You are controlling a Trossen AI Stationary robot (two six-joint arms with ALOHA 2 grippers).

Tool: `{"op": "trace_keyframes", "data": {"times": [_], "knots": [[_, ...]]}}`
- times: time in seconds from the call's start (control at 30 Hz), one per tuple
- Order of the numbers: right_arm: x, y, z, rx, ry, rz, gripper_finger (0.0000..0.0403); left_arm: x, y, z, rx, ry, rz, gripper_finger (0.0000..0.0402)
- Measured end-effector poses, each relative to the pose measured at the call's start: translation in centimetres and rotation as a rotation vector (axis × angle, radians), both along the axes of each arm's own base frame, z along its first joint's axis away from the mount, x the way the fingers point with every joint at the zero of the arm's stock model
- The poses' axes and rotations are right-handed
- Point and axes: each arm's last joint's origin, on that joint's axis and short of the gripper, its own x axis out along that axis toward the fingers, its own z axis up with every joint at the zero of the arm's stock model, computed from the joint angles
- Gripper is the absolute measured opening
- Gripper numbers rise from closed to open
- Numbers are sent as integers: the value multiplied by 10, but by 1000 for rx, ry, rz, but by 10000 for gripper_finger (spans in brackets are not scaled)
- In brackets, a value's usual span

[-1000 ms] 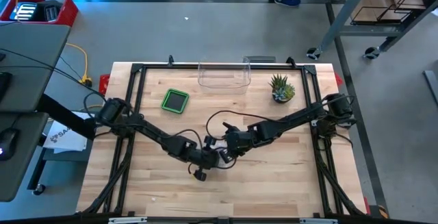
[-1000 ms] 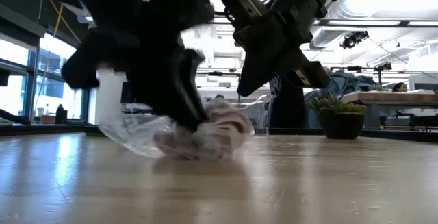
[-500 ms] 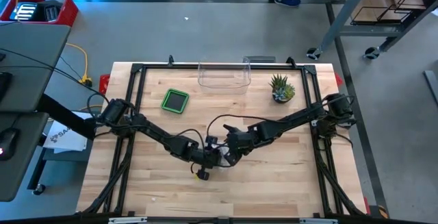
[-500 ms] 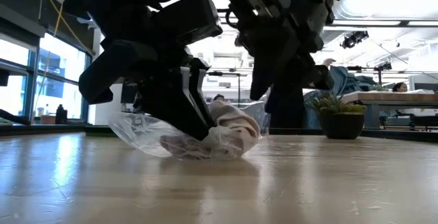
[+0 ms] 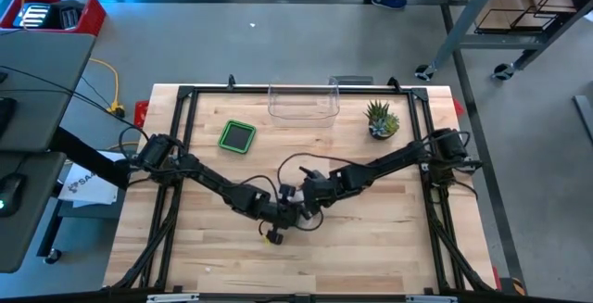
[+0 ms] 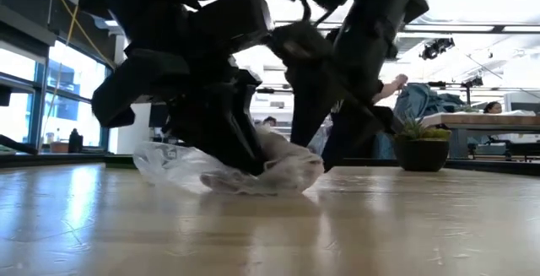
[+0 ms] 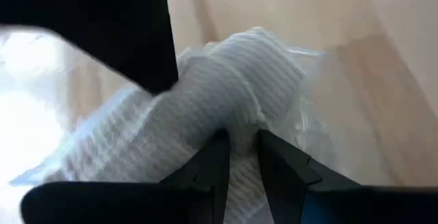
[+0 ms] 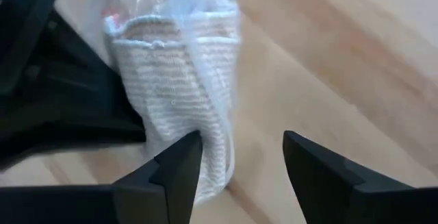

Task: Roll bandage
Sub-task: Put the rolled bandage into the transparent zip bag

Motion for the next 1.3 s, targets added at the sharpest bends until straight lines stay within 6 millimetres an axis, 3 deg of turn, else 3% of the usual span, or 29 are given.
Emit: {"op": "trace_keyframes", "data": {"times": [0.13,0.3,0.37,0.6,0.7,0.87,1.07,1.23,1.3], "knots": [[2,-4,0,9,-7,-16,160,-1,1,0,-15,7,43,74],[2,-5,-1,-11,-12,-24,40,-1,1,0,-14,4,41,74],[3,-4,-3,-11,-10,-21,11,-1,1,0,-13,3,41,74],[12,-2,-25,32,-4,-34,37,0,2,0,-13,1,39,74],[12,-2,-25,49,-9,-63,19,0,1,0,-17,3,48,74],[7,-2,-14,41,-3,-51,2,-1,2,1,-15,6,51,74],[-2,1,16,69,-45,-59,1,3,7,31,-35,11,96,74],[-2,14,25,114,-100,-35,0,12,4,52,-74,-104,97,74],[-3,17,25,114,-92,-41,0,13,7,48,-66,-94,110,74]]}}
